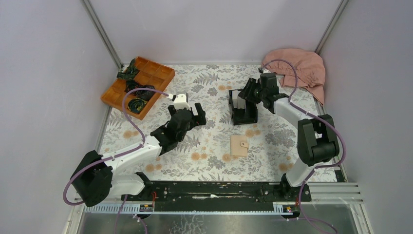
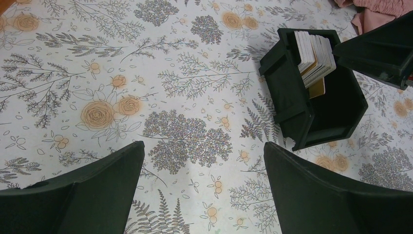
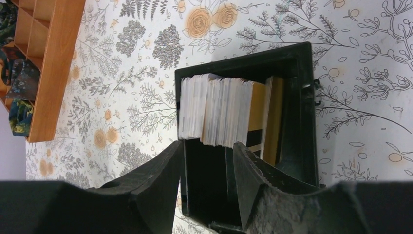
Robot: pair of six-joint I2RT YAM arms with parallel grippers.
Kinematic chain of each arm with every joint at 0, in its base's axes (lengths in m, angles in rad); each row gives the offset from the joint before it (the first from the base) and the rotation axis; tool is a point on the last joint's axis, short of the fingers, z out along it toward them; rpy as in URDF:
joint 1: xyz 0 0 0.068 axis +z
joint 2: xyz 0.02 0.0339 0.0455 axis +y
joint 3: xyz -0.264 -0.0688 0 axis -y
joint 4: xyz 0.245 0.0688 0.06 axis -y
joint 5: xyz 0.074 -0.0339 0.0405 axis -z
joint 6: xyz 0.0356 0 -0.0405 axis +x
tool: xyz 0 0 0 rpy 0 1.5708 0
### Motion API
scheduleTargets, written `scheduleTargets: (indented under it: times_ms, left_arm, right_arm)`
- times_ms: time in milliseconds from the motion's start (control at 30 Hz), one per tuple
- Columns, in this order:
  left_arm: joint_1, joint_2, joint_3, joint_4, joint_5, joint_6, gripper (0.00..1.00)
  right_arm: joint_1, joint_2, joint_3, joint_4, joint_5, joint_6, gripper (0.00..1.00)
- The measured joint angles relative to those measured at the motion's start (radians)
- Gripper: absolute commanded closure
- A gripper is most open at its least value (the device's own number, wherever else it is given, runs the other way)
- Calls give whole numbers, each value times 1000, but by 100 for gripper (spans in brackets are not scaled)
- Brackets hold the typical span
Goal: Put the credit cards into the card holder
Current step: Pick up the credit card from the storage box.
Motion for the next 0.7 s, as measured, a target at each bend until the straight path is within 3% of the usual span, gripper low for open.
scheduleTargets:
  times_ms: [367, 700]
  left_arm:
    - [-1, 24, 0, 1, 0, 0, 0]
    - [-1, 28, 0, 4, 0, 3, 0]
  right_arm:
    - [27, -158, -27, -25, 9, -24, 49]
    - [27, -141, -72, -49, 89, -46, 42]
